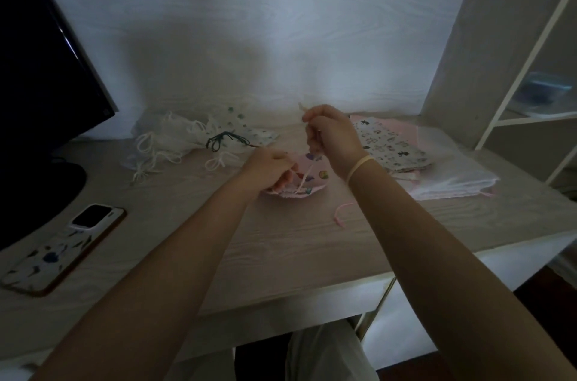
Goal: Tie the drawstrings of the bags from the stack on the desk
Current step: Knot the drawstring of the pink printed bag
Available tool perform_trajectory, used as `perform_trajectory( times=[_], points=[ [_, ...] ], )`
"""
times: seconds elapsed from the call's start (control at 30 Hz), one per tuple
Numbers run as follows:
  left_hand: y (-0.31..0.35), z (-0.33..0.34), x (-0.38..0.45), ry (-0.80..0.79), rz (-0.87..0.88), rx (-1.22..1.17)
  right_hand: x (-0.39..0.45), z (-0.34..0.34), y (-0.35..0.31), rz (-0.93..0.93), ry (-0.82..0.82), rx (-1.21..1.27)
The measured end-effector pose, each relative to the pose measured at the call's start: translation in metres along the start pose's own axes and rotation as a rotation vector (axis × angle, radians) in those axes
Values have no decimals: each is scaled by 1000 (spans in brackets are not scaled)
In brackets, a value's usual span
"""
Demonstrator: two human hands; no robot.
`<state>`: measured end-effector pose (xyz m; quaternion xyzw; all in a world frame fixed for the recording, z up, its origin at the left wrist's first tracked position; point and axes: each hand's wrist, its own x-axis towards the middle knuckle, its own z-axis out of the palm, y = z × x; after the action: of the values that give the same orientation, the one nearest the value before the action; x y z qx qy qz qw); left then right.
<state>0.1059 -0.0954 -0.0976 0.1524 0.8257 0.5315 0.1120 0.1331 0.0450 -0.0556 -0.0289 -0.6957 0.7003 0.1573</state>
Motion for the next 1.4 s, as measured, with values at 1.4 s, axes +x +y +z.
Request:
perform_trajectory(
  times=[1.4],
  points=[
    [5,-14,3,-91,-219,-697,-5,-10,13,-49,-28,-468]
  ],
)
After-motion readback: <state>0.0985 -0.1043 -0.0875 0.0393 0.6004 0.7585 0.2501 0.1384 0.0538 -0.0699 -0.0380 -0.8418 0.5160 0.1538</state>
